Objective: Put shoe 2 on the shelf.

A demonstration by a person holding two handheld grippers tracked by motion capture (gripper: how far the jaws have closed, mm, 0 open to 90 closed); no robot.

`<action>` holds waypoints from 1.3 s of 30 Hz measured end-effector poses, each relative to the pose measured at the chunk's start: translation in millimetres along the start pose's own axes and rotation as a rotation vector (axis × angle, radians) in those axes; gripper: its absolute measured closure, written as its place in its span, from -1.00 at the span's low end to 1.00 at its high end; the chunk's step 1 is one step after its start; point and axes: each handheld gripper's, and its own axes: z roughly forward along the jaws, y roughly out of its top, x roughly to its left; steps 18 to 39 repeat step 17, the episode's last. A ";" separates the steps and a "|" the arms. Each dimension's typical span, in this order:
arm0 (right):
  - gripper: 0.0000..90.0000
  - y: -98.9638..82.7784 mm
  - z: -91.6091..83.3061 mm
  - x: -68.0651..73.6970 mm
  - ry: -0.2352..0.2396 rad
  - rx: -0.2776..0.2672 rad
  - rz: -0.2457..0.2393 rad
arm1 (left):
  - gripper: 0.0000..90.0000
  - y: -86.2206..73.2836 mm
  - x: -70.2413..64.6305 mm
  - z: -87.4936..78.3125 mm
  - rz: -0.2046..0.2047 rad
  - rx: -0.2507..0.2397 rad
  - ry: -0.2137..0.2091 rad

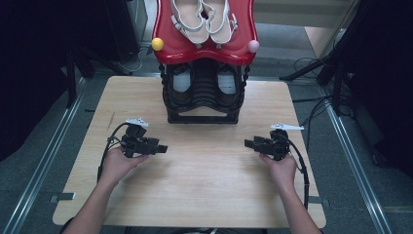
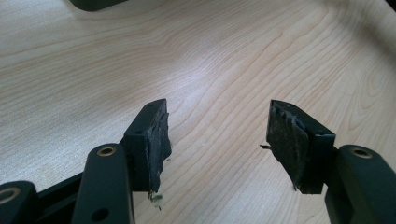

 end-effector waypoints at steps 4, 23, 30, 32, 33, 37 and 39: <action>-0.08 0.5 -0.8 2.0 -0.017 -0.010 -0.011 | -0.12 -0.1 -0.3 1.2 0.006 0.008 0.006; -0.11 -0.8 3.5 0.7 -0.030 0.018 -0.031 | -0.13 -1.8 -1.9 14.6 -0.003 0.010 0.022; -0.11 -0.8 3.5 0.7 -0.030 0.018 -0.031 | -0.13 -1.8 -1.9 14.6 -0.003 0.010 0.022; -0.11 -0.8 3.5 0.7 -0.030 0.018 -0.031 | -0.13 -1.8 -1.9 14.6 -0.003 0.010 0.022; -0.11 -0.8 3.5 0.7 -0.030 0.018 -0.031 | -0.13 -1.8 -1.9 14.6 -0.003 0.010 0.022; -0.11 -0.8 3.5 0.7 -0.030 0.018 -0.031 | -0.13 -1.8 -1.9 14.6 -0.003 0.010 0.022; -0.11 -0.8 3.5 0.7 -0.030 0.018 -0.031 | -0.13 -1.8 -1.9 14.6 -0.003 0.010 0.022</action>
